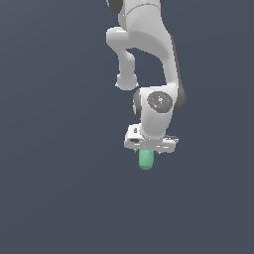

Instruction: Pick up the object and move it to a goal position.

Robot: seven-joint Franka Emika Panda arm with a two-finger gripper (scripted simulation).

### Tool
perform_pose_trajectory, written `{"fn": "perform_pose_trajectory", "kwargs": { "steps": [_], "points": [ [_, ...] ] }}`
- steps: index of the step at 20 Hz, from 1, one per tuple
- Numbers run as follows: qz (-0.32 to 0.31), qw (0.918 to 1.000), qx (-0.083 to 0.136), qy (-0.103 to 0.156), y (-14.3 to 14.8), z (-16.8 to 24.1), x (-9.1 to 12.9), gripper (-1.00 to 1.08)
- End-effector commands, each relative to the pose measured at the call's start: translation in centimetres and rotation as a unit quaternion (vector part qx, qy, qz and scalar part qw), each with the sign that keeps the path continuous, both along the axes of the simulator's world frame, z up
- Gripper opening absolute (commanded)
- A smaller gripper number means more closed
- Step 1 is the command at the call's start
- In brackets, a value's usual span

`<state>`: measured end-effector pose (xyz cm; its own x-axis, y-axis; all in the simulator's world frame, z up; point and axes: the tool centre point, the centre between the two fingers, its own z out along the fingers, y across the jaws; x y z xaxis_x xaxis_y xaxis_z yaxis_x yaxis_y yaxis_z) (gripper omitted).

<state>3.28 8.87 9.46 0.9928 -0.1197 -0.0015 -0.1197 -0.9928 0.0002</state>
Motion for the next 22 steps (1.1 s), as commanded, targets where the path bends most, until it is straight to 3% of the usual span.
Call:
{"fn": "perform_pose_trajectory", "kwargs": {
  "steps": [1, 5, 6, 22],
  "points": [
    [0.000, 1.0000, 0.000, -0.001, 0.0, -0.7, 0.0, 1.00],
    [0.000, 1.0000, 0.000, -0.001, 0.0, -0.9, 0.2, 1.00],
    [0.000, 1.0000, 0.000, -0.001, 0.0, -0.9, 0.2, -1.00],
    [0.013, 0.9999, 0.003, -0.009, 0.4, 0.3, 0.9, -1.00]
  ]
}}
